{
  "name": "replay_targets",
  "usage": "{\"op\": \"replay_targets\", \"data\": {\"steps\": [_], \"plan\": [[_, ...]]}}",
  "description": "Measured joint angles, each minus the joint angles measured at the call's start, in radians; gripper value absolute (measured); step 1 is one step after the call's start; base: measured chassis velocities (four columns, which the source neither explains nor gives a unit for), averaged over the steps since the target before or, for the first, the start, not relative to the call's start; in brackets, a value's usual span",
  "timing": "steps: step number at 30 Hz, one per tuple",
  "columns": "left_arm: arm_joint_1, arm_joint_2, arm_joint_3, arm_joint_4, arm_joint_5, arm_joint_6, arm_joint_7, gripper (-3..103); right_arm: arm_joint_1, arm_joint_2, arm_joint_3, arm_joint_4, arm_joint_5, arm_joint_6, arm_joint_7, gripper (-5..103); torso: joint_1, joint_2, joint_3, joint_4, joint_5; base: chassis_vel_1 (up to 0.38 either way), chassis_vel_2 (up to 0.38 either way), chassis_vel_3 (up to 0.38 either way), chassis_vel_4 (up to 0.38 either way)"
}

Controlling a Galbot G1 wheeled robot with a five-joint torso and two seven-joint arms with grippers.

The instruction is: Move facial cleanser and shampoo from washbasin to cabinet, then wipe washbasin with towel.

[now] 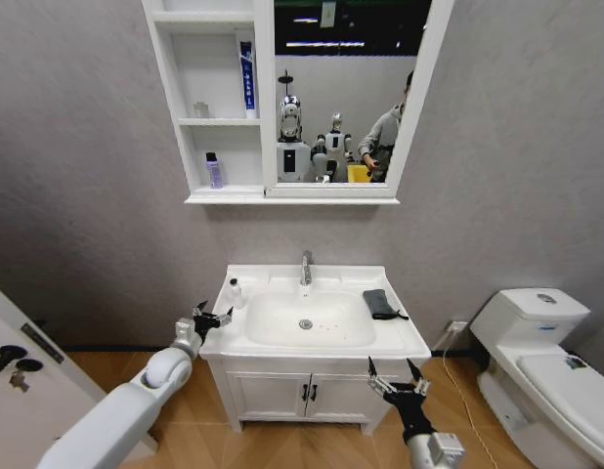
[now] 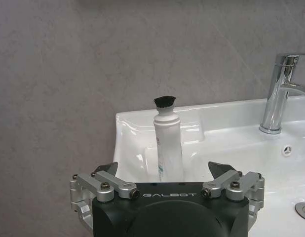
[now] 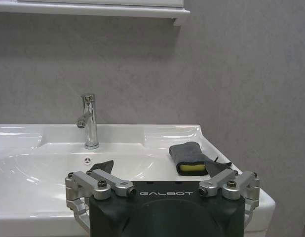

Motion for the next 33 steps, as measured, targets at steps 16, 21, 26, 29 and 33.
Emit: {"op": "replay_targets", "data": {"steps": [16,21,26,29,33], "plan": [[-0.17,-0.108,0.052,0.187,0.035,-0.016,0.032,100,-0.009,-0.01,0.01,0.007,0.002,-0.007,0.007,100,0.0,0.0,0.0,0.0002,0.0,0.0,0.0,0.0,0.0],[-0.193,-0.137,0.063,0.228,0.049,-0.028,0.034,100,-0.009,-0.011,0.01,0.006,0.003,-0.007,0.007,100,0.0,0.0,0.0,0.0002,-0.0001,0.0,0.0,0.0,0.0],[-0.204,-0.155,0.063,0.271,0.067,-0.048,0.038,102,-0.01,-0.013,0.012,0.005,0.007,-0.006,0.007,100,0.0,0.0,0.0,0.0001,-0.0001,0.0,0.0,0.0,0.0],[-0.208,-0.165,0.059,0.299,0.079,-0.067,0.056,93,-0.009,-0.016,0.013,0.002,0.01,-0.006,0.007,100,0.0,0.0,0.0,0.0003,-0.0001,0.0,0.0,0.0,0.0],[-0.209,-0.176,0.055,0.32,0.081,-0.086,0.079,76,-0.007,-0.019,0.012,-0.001,0.01,-0.006,0.007,100,0.0,0.0,0.0,0.0002,-0.0002,0.0,0.0,0.0,0.0]]}}
